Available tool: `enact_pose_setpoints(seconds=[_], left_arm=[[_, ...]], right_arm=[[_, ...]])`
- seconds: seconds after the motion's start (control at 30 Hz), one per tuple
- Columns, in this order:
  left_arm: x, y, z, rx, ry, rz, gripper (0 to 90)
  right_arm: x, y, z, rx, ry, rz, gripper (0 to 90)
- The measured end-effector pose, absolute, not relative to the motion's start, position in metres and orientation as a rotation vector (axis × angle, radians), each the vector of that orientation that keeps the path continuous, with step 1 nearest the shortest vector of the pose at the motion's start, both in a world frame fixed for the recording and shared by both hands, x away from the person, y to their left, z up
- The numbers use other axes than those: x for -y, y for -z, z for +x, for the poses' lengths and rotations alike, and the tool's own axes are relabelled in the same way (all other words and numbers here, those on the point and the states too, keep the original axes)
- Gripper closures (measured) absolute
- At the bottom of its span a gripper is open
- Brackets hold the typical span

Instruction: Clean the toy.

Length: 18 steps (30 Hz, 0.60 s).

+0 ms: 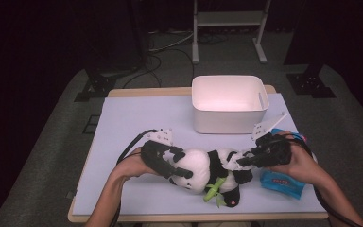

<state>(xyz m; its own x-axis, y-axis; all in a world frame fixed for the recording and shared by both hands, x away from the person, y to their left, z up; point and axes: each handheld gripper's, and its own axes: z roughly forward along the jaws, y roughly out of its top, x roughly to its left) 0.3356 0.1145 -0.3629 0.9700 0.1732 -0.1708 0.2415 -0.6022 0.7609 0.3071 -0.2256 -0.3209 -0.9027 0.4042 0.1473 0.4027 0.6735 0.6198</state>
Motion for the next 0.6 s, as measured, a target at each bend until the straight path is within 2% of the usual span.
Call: enact_pose_setpoints(seconds=[0.2, 0.6], left_arm=[[-0.107, 0.360, 0.338, -0.319, 0.128, 2.245, 11.6], [-0.089, 0.360, 0.338, -0.320, 0.164, 2.297, 8.9]], right_arm=[[0.222, 0.323, 0.302, -2.878, -1.072, 0.673, 78.4], [0.214, 0.325, 0.295, -2.887, -1.058, 0.616, 78.5]])
